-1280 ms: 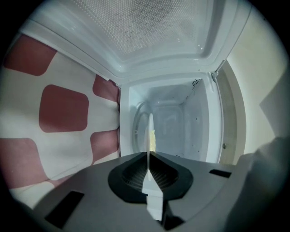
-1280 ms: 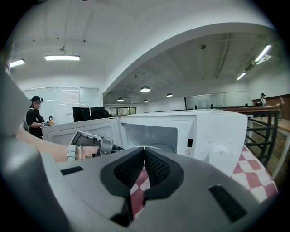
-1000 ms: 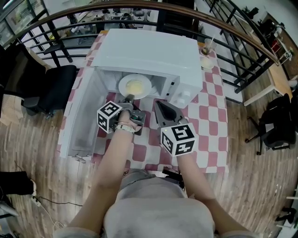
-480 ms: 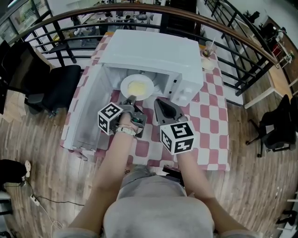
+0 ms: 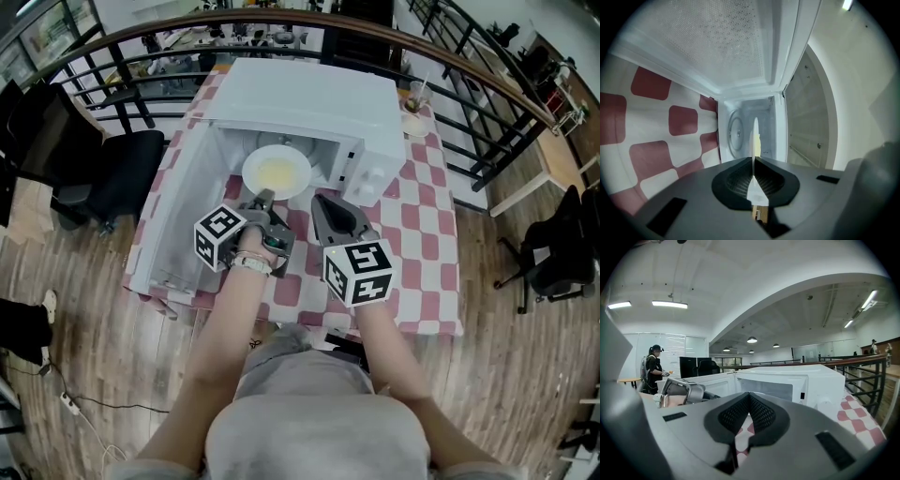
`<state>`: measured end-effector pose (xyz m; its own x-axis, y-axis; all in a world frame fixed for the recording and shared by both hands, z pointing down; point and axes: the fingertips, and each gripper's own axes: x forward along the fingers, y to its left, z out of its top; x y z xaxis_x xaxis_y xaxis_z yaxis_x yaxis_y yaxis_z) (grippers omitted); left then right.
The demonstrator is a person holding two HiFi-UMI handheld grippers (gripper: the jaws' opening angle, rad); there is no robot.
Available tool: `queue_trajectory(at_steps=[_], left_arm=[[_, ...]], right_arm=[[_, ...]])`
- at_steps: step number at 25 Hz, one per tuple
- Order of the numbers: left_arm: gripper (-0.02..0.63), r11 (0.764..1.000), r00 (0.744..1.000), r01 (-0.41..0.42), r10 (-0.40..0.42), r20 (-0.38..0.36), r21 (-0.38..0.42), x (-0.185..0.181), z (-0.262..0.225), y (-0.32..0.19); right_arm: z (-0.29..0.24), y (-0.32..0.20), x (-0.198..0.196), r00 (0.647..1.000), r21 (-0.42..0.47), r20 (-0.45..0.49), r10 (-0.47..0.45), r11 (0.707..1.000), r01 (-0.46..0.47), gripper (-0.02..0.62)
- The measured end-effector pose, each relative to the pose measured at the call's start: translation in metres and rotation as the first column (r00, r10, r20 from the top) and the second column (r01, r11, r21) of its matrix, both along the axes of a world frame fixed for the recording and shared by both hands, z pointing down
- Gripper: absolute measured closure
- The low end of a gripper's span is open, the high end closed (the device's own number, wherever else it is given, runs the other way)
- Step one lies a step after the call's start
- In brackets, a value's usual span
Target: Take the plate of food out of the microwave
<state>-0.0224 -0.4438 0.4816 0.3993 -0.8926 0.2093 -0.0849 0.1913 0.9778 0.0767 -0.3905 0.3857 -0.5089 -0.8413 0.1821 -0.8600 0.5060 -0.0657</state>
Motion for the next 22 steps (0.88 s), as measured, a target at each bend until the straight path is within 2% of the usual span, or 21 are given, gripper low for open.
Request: queue_trajectory(at_steps=[22], left_arm=[[0.591, 0.99, 1.0, -0.021, 0.018, 0.026, 0.14, 0.008, -0.054, 0.039]], right_arm=[[-0.023, 0.017, 0.005, 0.998, 0.058, -0.02, 0.055, 0.997, -0.054, 0.571]])
